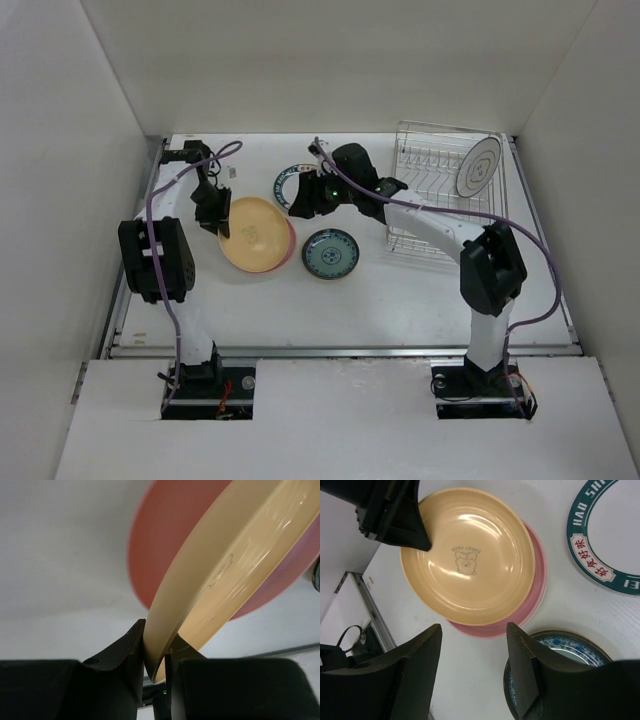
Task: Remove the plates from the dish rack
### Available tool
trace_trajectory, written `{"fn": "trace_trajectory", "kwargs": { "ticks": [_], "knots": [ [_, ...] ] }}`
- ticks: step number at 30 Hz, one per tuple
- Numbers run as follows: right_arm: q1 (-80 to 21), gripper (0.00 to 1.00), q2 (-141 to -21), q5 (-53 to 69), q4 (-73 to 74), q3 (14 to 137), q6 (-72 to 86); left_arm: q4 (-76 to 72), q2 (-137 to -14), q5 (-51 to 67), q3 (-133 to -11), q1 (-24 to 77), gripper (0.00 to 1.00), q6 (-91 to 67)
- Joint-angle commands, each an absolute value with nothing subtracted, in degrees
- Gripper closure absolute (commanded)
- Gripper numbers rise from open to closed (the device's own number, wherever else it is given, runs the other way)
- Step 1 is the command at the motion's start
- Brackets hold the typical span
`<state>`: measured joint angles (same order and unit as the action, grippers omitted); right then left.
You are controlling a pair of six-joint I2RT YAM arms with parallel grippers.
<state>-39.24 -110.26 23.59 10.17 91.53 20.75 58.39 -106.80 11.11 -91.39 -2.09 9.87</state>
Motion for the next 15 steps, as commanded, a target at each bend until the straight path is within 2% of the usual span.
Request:
{"fn": "trace_trajectory", "kwargs": {
  "ticks": [1, 3, 5, 6, 7, 9, 12, 15],
  "knots": [
    [-39.46, 0.40, -105.04, 20.75, 11.87, 92.11, 18.64, 61.96, -110.37, 12.91, -92.55, -1.32, 1.00, 13.54],
    [-39.46, 0.40, -103.36, 19.26, 12.48, 92.11, 18.11, 62.67, -112.05, 13.45, -92.55, -1.32, 1.00, 14.24],
    [-39.46, 0.38, -101.96, 18.64, 13.01, 90.88, 18.11, 63.72, -114.43, 13.45, -93.16, -1.32, 0.88, 14.24],
    [-39.46, 0.38, -101.95, 18.63, 13.01, 90.88, 17.58, 63.72, -115.13, 12.40, -93.77, -1.32, 0.77, 14.24],
    [-39.46, 0.38, -101.17, 18.63, 13.01, 90.36, 17.58, 63.72, -115.66, 11.26, -93.78, -1.32, 0.55, 14.24],
    [-39.46, 0.38, -100.46, 18.02, 13.62, 90.35, 17.06, 63.11, -116.19, 8.89, -93.78, -1.32, 0.41, 12.93],
    [-39.46, 0.38, -98.18, 15.04, 14.93, 90.35, 17.05, 61.71, -115.58, 4.58, -92.38, -0.71, 0.27, 12.92],
    [-38.41, 0.35, -96.60, 7.84, 18.36, 91.05, 17.05, 61.00, -114.18, 0.53, -91.15, 1.40, 0.25, 12.39]
  ]
}}
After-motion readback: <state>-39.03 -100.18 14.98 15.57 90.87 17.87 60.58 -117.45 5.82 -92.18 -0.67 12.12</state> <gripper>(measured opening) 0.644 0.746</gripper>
